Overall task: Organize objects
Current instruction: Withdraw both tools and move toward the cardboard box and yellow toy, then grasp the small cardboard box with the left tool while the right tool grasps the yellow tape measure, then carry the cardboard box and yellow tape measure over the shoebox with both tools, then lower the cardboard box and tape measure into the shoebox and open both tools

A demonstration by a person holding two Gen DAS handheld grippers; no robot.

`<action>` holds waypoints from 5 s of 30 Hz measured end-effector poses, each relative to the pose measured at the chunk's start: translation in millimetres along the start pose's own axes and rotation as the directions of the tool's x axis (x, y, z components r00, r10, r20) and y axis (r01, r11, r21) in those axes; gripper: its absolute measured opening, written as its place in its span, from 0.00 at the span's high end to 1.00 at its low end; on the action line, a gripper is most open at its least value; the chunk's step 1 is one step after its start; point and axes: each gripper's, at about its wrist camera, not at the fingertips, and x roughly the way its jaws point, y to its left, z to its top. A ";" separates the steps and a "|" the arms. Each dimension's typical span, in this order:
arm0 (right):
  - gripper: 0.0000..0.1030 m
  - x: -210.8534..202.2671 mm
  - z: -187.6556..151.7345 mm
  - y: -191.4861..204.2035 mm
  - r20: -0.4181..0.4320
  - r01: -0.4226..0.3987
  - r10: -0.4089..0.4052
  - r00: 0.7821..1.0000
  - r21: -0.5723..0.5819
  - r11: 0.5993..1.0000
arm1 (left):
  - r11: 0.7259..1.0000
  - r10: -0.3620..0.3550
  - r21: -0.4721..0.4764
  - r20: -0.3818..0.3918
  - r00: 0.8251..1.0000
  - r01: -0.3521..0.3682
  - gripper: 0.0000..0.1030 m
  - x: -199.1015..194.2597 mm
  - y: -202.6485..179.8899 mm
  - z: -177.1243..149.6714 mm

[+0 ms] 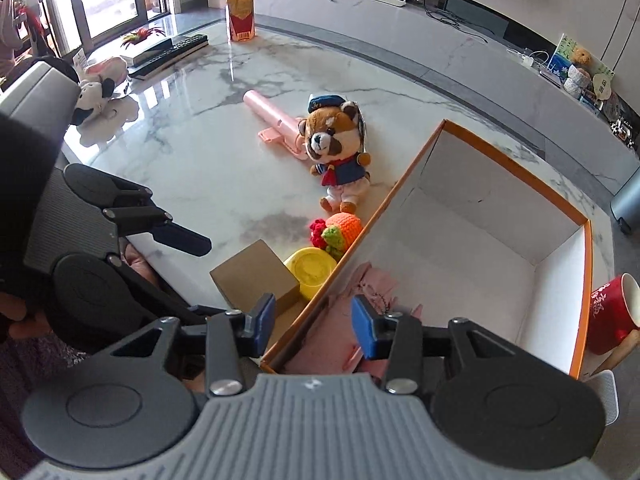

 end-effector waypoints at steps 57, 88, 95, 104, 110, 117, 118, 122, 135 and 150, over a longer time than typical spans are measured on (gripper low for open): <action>0.44 160.3 69.4 59.0 -0.559 -0.256 0.054 0.828 -0.290 0.922 | 0.975 0.011 -0.223 -0.002 1.000 -0.011 0.31 -21.8 115.8 -23.6; 0.44 -62.7 15.3 -78.1 -0.104 -0.001 0.009 0.995 0.077 0.997 | 0.962 -0.035 0.272 0.224 0.974 -0.027 0.34 -121.0 -9.0 33.4; 0.45 -85.4 -25.5 -115.8 -0.093 0.064 -0.050 0.994 0.155 0.986 | 0.837 -0.175 0.539 0.107 0.979 0.091 0.34 -90.4 -100.3 80.7; 0.44 -90.5 -69.7 -167.4 -0.095 0.100 -0.078 0.992 0.255 0.962 | 0.633 -0.170 0.749 -0.110 0.979 0.194 0.34 -6.4 -179.2 113.2; 0.44 -86.8 -84.4 -189.2 -0.075 0.071 -0.050 0.996 0.300 0.951 | 0.571 -0.131 0.784 -0.204 0.970 0.242 0.34 42.1 -199.9 124.8; 0.44 -74.6 -89.8 -203.4 -0.067 0.046 -0.026 0.997 0.319 0.947 | 0.585 -0.150 0.753 -0.264 0.953 0.301 0.34 74.5 -209.5 130.1; 0.44 -72.8 -91.0 -205.9 -0.068 0.043 -0.022 0.997 0.325 0.945 | 0.589 -0.153 0.748 -0.268 0.951 0.306 0.34 78.2 -208.8 129.4; 0.44 -65.1 -93.8 -210.5 -0.078 0.033 -0.008 0.997 0.336 0.941 | 0.606 -0.157 0.727 -0.288 0.945 0.323 0.34 91.4 -206.6 126.1; 0.44 -50.2 -90.8 -202.0 -0.101 0.004 0.030 0.994 0.322 0.947 | 0.639 -0.173 0.663 -0.370 0.913 0.390 0.33 110.4 -205.0 129.8; 0.44 -48.5 -86.9 -202.2 -0.120 0.011 0.029 0.992 0.319 0.948 | 0.626 -0.192 0.661 -0.382 0.904 0.413 0.51 111.0 -196.2 126.3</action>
